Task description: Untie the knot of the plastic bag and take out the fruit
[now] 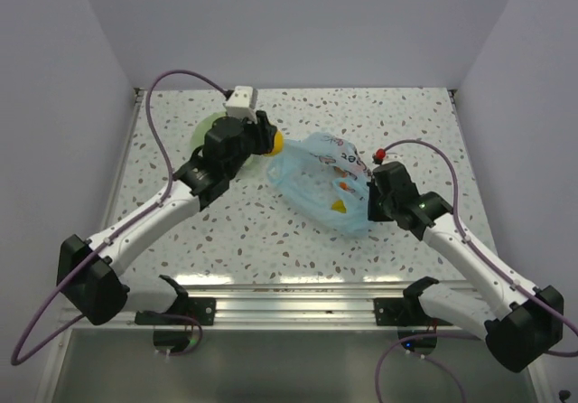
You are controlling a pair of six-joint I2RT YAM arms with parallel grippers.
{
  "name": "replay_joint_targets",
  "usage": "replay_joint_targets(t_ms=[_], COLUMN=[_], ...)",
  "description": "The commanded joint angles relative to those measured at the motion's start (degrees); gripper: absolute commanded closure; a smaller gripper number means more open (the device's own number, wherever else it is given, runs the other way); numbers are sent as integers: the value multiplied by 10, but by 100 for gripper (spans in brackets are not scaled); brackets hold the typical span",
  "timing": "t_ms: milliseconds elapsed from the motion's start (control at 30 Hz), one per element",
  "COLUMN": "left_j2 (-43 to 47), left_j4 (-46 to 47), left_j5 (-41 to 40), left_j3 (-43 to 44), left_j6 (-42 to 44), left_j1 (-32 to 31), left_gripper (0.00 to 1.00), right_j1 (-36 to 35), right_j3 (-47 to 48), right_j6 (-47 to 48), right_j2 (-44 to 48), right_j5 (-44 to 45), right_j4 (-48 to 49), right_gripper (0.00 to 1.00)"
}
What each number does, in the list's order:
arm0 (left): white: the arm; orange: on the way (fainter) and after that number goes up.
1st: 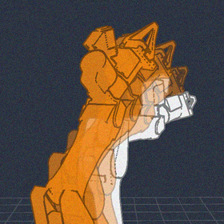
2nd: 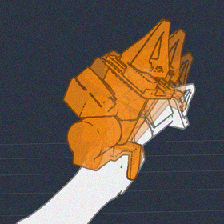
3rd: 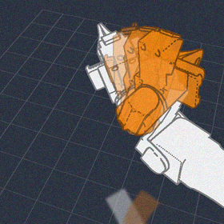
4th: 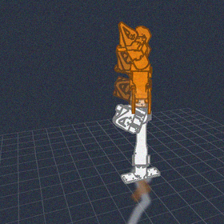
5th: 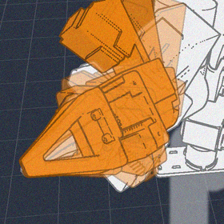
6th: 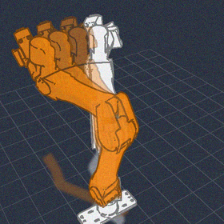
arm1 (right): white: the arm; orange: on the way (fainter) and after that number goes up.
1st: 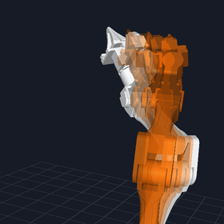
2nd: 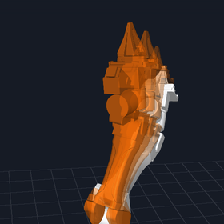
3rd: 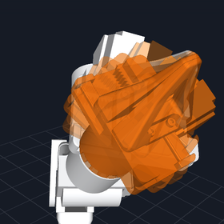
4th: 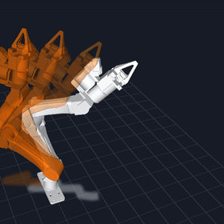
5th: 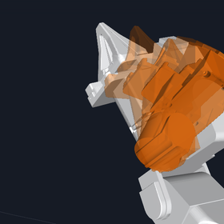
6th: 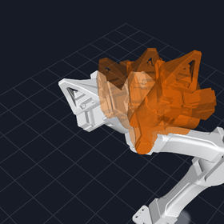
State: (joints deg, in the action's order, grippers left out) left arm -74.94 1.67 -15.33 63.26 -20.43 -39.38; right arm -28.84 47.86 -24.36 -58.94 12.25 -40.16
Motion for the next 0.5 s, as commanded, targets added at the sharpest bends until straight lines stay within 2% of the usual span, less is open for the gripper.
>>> replay_joint_targets(t_ms=[0,267,467], left_j2=[-6,-106,-200], left_j4=[-58,-1,58], left_j5=[-38,-64,-79], left_j3=[38,34,37], left_j6=[-12,-10,-13], left_j1=[66,197,239], left_gripper=[100,100,100], right_j1=[1,1,1], right_j3=[-2,-6,-6], right_j6=[12,19,20], right_j2=[20,32,38], right_j5=[-9,-29,-35], right_j4=[18,19,16], right_gripper=[100,100,100])
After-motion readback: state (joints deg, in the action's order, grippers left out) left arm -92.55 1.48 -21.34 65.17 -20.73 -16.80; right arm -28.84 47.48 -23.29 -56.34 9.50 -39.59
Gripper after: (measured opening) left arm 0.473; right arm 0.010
